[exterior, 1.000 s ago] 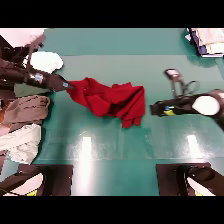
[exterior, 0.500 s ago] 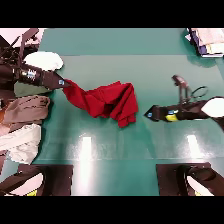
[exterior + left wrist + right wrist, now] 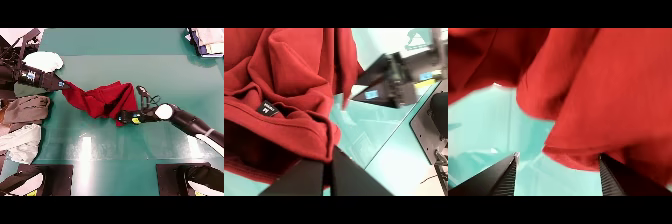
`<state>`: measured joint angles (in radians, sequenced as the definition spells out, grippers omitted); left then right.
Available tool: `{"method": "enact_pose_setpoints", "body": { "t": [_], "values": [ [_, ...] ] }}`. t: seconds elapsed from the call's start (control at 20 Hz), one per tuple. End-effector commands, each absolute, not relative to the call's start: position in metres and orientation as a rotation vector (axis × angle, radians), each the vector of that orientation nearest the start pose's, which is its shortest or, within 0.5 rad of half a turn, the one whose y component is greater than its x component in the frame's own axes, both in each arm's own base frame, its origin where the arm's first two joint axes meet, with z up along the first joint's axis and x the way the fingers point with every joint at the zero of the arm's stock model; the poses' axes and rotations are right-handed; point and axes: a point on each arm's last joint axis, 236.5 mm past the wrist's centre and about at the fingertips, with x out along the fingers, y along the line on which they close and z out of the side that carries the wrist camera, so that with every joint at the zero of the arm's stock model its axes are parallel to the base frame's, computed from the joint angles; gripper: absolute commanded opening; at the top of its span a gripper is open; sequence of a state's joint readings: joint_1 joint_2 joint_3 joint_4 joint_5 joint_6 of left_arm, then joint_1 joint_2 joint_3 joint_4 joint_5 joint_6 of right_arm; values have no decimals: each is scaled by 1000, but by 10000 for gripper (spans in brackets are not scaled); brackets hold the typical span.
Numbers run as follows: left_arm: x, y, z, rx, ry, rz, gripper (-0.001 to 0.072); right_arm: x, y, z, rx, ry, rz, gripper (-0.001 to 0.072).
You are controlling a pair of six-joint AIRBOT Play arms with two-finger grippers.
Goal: Fold the shirts.
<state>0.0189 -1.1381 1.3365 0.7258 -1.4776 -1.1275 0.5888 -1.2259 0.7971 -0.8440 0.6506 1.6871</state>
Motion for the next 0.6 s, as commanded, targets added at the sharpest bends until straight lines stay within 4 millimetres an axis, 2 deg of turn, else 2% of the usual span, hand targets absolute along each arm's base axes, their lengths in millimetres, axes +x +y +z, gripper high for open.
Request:
{"method": "enact_pose_setpoints", "body": {
  "t": [0.0, 0.1, 0.15, 0.25, 0.4, 0.55],
  "values": [
    [327, -170, 178, -237, 1001, -886, 25, 299, 319, -44, 530, 1269, 501, 450],
    [328, -169, 178, -233, 1003, -882, 25, 306, 323, -45, 511, 1259, 512, 132],
    [328, -168, 177, -230, 1004, -879, 25, 309, 323, -43, 492, 1241, 522, 12],
    [328, -167, 175, -223, 1008, -873, 25, 313, 316, -36, 424, 1199, 533, 11],
    [328, -165, 174, -216, 1012, -866, 25, 319, 304, -17, 373, 1135, 530, 9],
    [327, -165, 173, -215, 1017, -869, 25, 322, 278, -3, 325, 1120, 493, 7]
  ]
}}
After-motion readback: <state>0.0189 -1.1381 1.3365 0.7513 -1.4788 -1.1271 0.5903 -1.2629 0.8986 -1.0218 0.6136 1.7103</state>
